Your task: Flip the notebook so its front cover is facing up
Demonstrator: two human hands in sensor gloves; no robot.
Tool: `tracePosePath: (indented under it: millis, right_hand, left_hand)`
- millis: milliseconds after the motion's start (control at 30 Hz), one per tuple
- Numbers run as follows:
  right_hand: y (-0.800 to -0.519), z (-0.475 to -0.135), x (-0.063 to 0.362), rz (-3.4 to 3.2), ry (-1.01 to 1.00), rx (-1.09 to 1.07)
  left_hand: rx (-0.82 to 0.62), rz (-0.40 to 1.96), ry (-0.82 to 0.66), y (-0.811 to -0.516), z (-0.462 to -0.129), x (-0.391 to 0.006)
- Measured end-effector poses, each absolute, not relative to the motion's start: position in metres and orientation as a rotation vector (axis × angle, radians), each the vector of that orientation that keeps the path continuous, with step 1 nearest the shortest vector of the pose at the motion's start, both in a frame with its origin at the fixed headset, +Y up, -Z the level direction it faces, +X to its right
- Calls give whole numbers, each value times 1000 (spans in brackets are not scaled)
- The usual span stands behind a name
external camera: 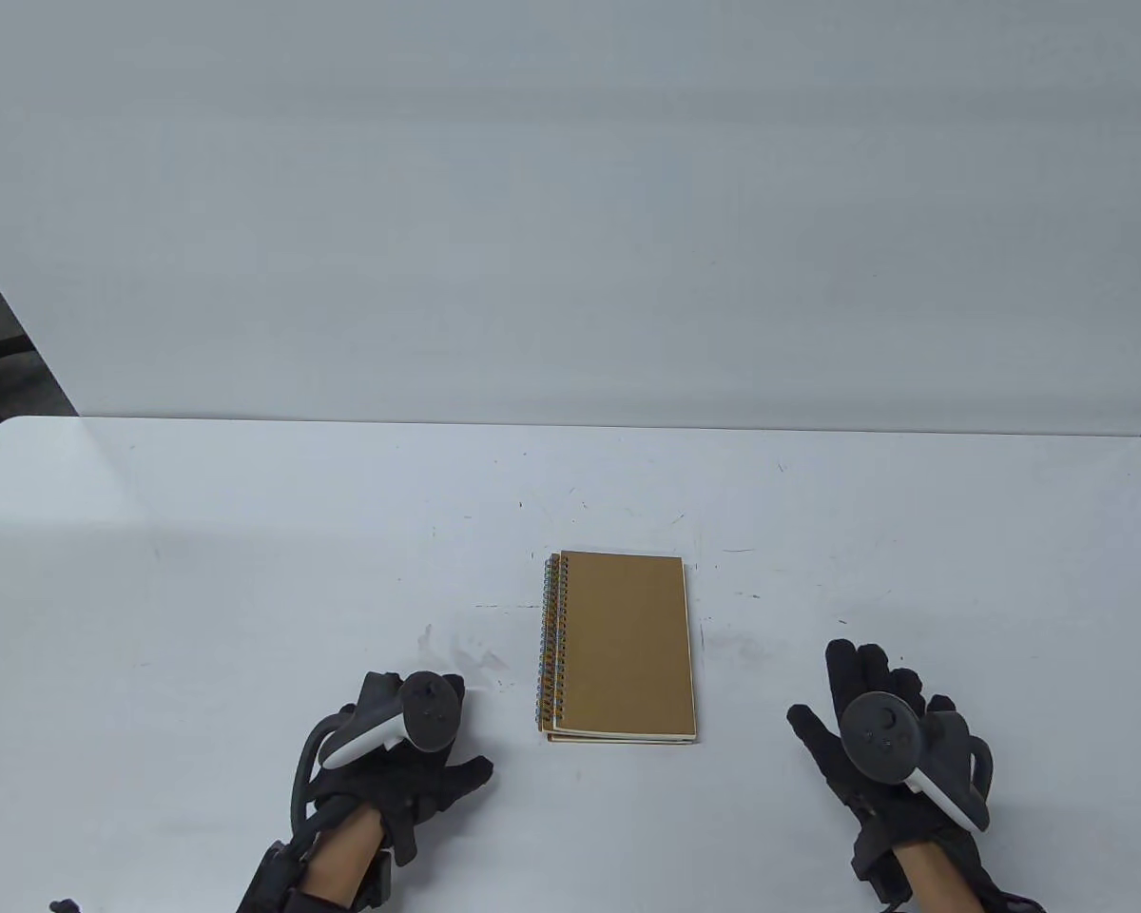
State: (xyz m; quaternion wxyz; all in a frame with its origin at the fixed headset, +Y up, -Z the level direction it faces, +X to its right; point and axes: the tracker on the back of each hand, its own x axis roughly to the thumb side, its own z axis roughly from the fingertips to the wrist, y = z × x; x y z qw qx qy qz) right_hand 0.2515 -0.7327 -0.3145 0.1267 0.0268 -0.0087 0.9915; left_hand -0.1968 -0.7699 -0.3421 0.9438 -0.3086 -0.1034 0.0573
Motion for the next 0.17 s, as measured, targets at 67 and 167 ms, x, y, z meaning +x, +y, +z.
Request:
tracePosePath:
  millis: [67, 167]
  right_hand:
    - [-734, -314, 249, 2895, -9, 90]
    - [-736, -313, 245, 2913, 6, 109]
  left_hand:
    - [-623, 118, -211, -770, -342, -197]
    - [-623, 118, -210, -770, -342, -197]
